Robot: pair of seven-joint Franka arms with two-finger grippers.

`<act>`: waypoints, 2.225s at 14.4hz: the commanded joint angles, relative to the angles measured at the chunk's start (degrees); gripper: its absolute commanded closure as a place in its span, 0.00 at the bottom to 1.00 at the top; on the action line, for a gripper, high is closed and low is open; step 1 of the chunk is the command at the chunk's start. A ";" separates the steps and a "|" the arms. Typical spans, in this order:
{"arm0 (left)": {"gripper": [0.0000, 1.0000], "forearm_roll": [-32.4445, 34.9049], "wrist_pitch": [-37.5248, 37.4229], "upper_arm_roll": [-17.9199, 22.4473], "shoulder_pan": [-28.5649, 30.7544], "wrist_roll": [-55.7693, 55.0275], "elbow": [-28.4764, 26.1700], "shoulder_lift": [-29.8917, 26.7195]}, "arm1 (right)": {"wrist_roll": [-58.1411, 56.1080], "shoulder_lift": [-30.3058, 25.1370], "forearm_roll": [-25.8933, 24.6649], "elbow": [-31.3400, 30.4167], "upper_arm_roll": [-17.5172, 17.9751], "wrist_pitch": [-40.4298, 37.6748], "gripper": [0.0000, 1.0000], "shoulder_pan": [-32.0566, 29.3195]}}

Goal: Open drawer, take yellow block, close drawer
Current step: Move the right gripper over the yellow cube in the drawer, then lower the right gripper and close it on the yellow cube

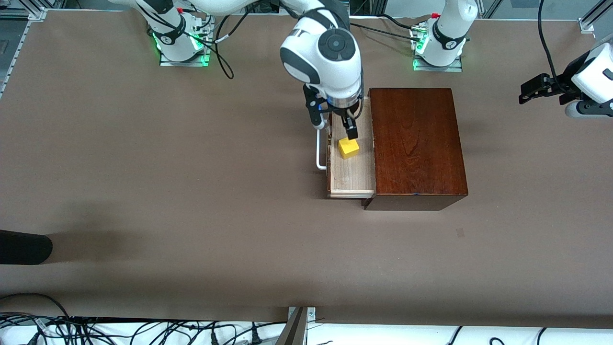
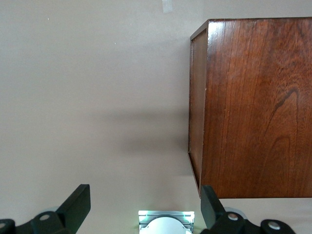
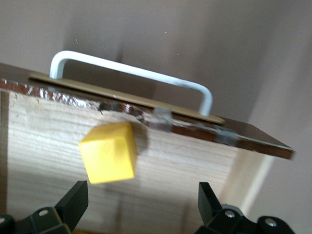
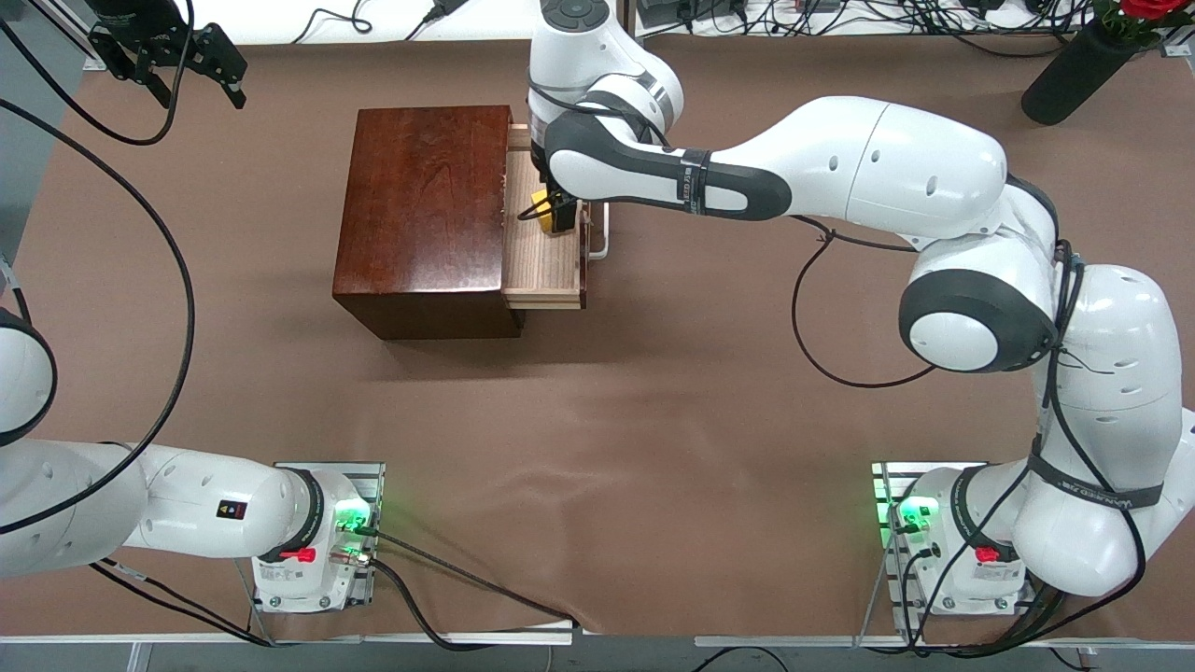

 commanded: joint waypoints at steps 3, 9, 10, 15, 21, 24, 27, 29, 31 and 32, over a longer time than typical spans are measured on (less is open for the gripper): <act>0.00 -1.50 -0.48 -0.26 0.55 0.72 2.15 1.23 | 1.27 2.95 -0.43 3.10 -0.54 1.62 0.00 0.37; 0.00 -1.50 -0.48 -0.35 0.55 0.63 2.24 1.23 | 1.18 3.92 -0.43 3.10 -1.68 4.69 0.00 0.28; 0.00 -1.50 -0.48 -0.35 0.55 0.63 2.24 1.23 | 1.18 4.01 -0.43 3.10 -1.85 5.22 0.00 0.28; 0.00 -1.50 -0.40 -0.35 0.55 0.54 2.32 1.23 | 0.83 4.71 -0.52 3.10 -2.20 6.90 0.00 0.46; 0.00 -1.50 -0.13 -0.35 0.55 0.54 2.24 1.32 | 0.57 6.82 -0.95 3.10 -3.35 8.48 0.00 1.33; 0.00 -1.50 -0.04 -0.35 0.55 0.54 2.32 1.58 | 0.48 7.52 -1.04 3.10 -3.44 8.66 0.00 1.95; 0.00 -1.41 -0.04 -0.35 0.55 0.54 2.32 1.67 | 0.31 7.43 -1.13 3.01 -3.53 8.57 0.07 1.95; 0.00 -1.41 -0.04 -0.35 0.55 0.54 2.32 1.67 | -1.53 7.35 -1.13 3.10 -3.53 7.96 0.50 1.95; 0.00 -1.41 -0.04 -0.35 0.55 0.54 2.32 1.67 | -2.24 7.35 -1.13 3.10 -3.44 7.87 1.00 1.95; 0.00 -1.50 -0.04 -0.35 0.55 0.46 2.32 1.67 | -2.42 7.35 -1.13 3.10 -3.52 7.87 1.00 1.95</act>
